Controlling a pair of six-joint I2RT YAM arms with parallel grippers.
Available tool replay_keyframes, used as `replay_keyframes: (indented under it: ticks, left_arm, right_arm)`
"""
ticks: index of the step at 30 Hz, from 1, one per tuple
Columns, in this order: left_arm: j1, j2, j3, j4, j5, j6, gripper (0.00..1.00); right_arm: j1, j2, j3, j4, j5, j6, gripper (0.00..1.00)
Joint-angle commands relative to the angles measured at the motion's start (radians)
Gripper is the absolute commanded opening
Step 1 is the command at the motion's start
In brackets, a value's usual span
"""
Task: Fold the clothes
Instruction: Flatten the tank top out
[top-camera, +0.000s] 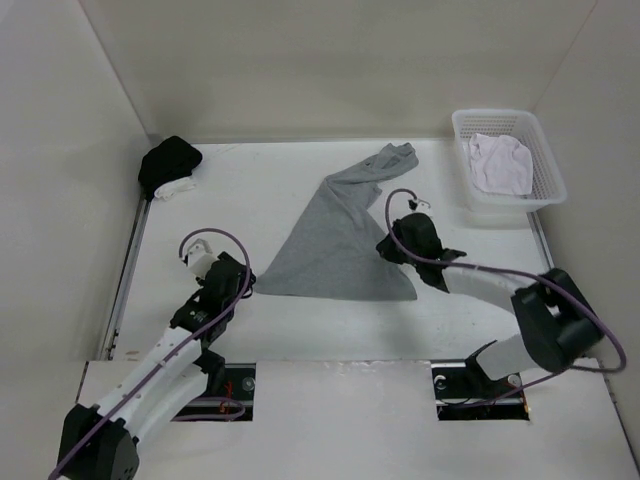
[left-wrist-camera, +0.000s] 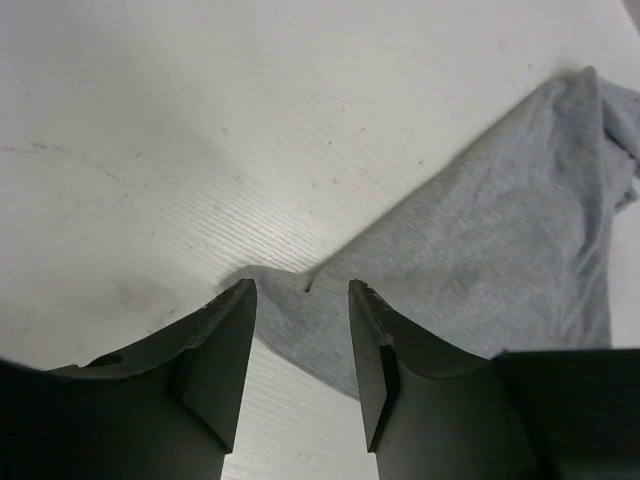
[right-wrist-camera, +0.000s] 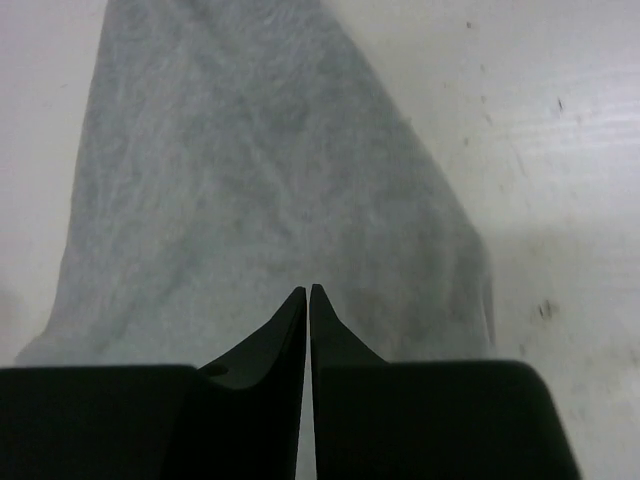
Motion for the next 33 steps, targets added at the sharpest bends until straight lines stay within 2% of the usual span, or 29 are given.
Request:
replay_keyframes:
  ticks: [1,3,5,8,13,17,21,26,33]
  left_arm:
    - [0.011,0.079,0.000,0.075,-0.008,0.051,0.41]
    - [0.011,0.130,-0.002,0.098,0.020,0.059,0.40]
    - [0.014,0.165,-0.002,0.121,0.044,0.074,0.35]
    - [0.027,0.199,-0.002,0.118,0.066,0.094,0.28]
    - [0.069,0.192,-0.040,0.096,0.098,0.086,0.27]
    - [0.107,0.239,-0.057,0.147,0.138,0.091,0.33]
    - [0.120,0.308,-0.051,0.190,0.189,0.103,0.33]
    - [0.112,0.313,-0.042,0.179,0.213,0.132,0.34]
    - [0.101,0.340,-0.029,0.164,0.236,0.132,0.17]
  right_arm:
    - [0.032,-0.168,-0.103,0.104,0.101,0.032,0.07]
    - [0.061,-0.264,-0.179,0.074,0.137,0.045,0.11]
    - [0.084,-0.361,-0.248,0.032,0.167,0.060,0.17]
    - [0.107,-0.493,-0.328,-0.018,0.180,0.083,0.20]
    - [0.127,-0.640,-0.382,-0.083,0.186,0.107,0.22]
    - [0.129,-0.653,-0.378,-0.089,0.177,0.108,0.23]
    - [0.146,-0.630,-0.368,-0.083,0.180,0.104,0.23]
    - [0.152,-0.631,-0.381,-0.075,0.186,0.112,0.24]
    - [0.152,-0.679,-0.373,-0.086,0.186,0.109,0.28]
